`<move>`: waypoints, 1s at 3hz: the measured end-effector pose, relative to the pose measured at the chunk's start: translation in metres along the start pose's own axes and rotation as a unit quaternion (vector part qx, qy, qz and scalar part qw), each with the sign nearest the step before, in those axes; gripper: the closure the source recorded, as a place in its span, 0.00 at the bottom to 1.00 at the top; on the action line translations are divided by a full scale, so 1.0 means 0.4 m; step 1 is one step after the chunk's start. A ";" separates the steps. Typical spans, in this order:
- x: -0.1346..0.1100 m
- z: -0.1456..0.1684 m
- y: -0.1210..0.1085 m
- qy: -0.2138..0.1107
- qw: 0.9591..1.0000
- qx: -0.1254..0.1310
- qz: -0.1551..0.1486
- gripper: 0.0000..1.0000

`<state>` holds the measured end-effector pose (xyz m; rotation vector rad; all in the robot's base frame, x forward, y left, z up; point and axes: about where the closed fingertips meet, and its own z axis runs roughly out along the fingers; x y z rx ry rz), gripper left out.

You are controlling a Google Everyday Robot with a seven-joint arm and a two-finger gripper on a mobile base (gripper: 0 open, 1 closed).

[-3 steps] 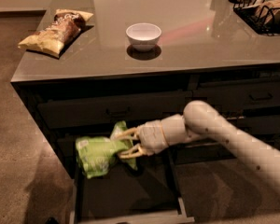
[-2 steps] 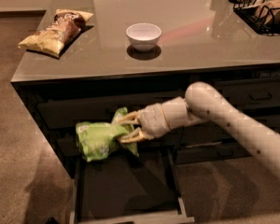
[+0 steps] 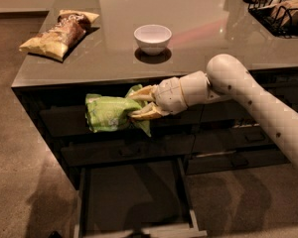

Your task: Pick green rice chip bag from bottom drawer and place on counter

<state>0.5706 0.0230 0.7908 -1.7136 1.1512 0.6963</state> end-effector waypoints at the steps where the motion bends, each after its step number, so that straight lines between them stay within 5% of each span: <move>1: 0.000 0.000 0.000 0.000 1.000 0.000 0.000 1.00; 3: -0.188 -0.013 -0.071 -0.058 0.996 0.028 -0.067 1.00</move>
Offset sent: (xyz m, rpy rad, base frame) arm -0.0069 0.0142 0.0511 0.1196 -0.0985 0.0152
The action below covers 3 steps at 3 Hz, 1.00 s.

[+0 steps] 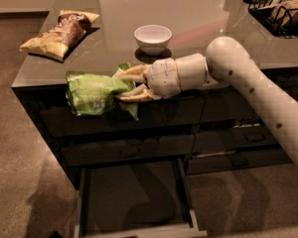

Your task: Pick green rice chip bag from bottom drawer and place on counter

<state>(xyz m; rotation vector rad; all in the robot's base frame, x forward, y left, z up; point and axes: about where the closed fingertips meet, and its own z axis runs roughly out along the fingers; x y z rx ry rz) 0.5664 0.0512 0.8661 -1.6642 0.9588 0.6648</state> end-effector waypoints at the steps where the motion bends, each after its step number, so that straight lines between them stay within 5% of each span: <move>1: -0.042 0.010 -0.125 0.016 1.000 -0.002 -0.004 1.00; 3: -0.053 0.044 -0.381 0.038 0.999 0.012 0.005 0.97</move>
Offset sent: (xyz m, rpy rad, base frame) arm 0.1235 0.0323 0.1086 -0.0831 -0.0346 -0.0589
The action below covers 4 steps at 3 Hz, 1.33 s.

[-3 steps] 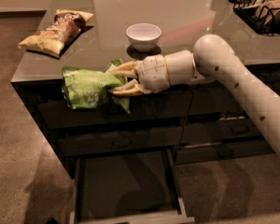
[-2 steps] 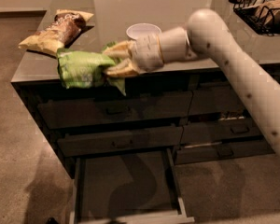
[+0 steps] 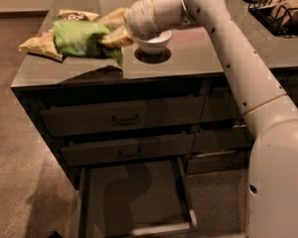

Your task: Pick green rice chip bag from bottom drawer and place on counter

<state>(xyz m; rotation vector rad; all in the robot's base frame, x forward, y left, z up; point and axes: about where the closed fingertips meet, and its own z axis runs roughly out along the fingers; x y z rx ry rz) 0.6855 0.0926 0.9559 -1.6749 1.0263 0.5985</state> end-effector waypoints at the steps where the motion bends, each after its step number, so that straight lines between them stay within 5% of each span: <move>1: -0.006 -0.006 -0.001 -0.003 1.000 0.003 -0.003 0.74; 3: 0.014 0.008 0.002 0.012 1.000 -0.006 0.011 0.28; 4: 0.028 0.007 -0.039 0.054 0.998 0.017 0.032 0.05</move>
Offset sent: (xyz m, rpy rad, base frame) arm 0.0000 -0.0018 0.0042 0.0096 -0.0081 -0.0022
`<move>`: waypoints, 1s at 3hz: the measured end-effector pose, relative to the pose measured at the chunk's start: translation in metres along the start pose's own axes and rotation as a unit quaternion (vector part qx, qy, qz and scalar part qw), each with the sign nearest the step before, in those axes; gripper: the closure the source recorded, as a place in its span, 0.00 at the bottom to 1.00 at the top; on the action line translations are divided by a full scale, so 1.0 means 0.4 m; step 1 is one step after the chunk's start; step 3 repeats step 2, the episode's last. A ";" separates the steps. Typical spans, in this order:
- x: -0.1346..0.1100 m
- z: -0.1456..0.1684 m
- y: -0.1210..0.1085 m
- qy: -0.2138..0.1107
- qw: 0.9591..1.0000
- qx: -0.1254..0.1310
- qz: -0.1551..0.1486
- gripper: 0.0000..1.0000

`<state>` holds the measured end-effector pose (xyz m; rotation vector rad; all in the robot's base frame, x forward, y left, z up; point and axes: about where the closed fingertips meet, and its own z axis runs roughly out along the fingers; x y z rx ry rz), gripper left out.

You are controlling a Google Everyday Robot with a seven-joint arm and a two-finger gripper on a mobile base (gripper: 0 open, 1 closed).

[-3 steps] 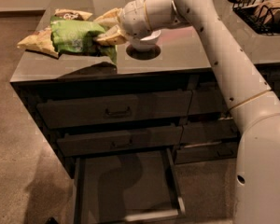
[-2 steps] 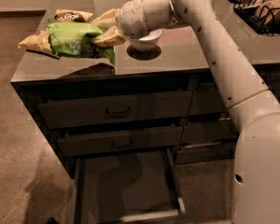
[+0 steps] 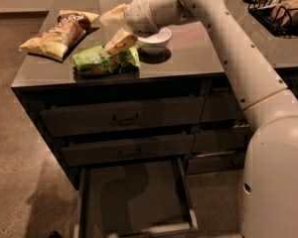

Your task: Pick green rice chip bag from bottom drawer and place on counter

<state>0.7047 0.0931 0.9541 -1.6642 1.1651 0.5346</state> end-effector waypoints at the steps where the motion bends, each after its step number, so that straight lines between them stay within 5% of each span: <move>1: 0.002 0.015 -0.046 0.014 0.999 0.024 0.019 0.00; 3: 0.002 0.015 -0.046 0.014 0.999 0.024 0.019 0.00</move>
Offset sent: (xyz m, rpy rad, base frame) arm 0.0150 0.0045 0.0050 0.0024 0.0074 -0.0551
